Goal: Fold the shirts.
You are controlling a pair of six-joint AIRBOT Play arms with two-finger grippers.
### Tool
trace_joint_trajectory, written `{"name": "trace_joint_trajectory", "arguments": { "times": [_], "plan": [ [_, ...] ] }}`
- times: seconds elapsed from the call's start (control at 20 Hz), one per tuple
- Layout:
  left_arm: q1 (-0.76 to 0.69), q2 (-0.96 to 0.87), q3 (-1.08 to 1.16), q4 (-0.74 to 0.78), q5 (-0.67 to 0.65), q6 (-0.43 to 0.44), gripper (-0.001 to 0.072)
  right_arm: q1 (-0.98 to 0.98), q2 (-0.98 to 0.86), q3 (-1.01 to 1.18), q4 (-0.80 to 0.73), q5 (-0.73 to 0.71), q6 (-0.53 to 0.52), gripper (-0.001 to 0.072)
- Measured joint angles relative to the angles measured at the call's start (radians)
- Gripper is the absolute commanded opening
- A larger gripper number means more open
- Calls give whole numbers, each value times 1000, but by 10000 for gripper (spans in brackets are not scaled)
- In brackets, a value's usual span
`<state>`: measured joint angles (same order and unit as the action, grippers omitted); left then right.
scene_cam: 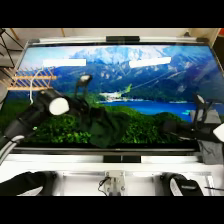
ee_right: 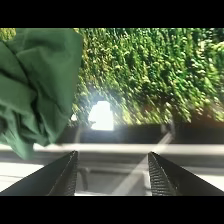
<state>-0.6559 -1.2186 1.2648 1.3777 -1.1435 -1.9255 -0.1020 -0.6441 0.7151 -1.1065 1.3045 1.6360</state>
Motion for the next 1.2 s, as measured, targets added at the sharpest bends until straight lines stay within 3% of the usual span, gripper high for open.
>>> {"name": "trace_joint_trajectory", "arguments": {
  "times": [0.35, 0.4, 0.45, 0.5, 0.6, 0.65, 0.85, 1.0, 1.1, 1.2],
  "plan": [
    [335, 69, 92, 73, -306, 138, 720, 0, -114, -60, 124, -116, -33, 553],
    [373, 76, 59, 73, -330, 151, 706, 0, -146, -61, 151, -135, -46, 553],
    [401, 81, 16, 76, -335, 156, 647, 4, -183, -62, 182, -155, -60, 553],
    [423, 83, -40, 84, -332, 155, 647, 17, -220, -64, 207, -185, -70, 553],
    [445, 78, -156, 50, -269, 124, 648, 84, -305, -64, 262, -264, -85, 582],
    [453, 70, -212, 18, -225, 108, 648, 132, -351, -66, 287, -314, -88, 663],
    [467, 14, -336, -121, -63, 82, 647, 267, -526, -47, 384, -491, -109, 663],
    [469, -39, -369, -167, 15, 78, 639, 302, -623, -3, 422, -547, -135, 664],
    [463, -64, -378, -196, 56, 77, 449, 318, -678, 32, 444, -568, -156, 664],
    [455, -80, -383, -222, 95, 78, 382, 335, -727, 66, 460, -581, -167, 664]
  ]
}}
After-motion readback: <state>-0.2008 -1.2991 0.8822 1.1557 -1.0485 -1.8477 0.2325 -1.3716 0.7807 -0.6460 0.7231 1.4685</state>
